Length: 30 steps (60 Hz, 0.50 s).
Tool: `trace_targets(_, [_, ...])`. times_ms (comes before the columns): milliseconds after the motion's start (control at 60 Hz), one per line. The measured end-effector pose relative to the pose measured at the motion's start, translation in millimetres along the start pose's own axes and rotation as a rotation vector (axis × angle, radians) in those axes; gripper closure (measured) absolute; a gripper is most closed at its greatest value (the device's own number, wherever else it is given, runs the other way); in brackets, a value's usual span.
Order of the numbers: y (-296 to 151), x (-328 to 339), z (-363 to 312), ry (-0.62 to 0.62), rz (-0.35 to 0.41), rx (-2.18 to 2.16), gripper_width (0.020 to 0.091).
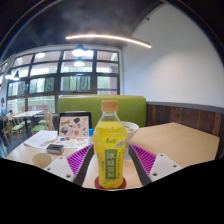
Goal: Pour water
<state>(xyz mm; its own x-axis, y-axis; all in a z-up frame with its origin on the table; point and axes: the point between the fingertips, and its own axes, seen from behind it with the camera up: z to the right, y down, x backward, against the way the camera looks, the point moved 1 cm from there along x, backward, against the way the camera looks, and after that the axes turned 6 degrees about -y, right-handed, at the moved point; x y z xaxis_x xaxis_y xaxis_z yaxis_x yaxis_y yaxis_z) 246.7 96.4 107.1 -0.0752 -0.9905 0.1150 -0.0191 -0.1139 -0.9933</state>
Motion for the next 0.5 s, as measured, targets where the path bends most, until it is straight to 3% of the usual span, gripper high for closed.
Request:
trace_targets(283, [-36, 139, -66, -0.053, -0.035, 0.039, 0.0283])
trace_targets(500, [-33, 250, -105, -0.048, -0.054, 0.013, 0.0276])
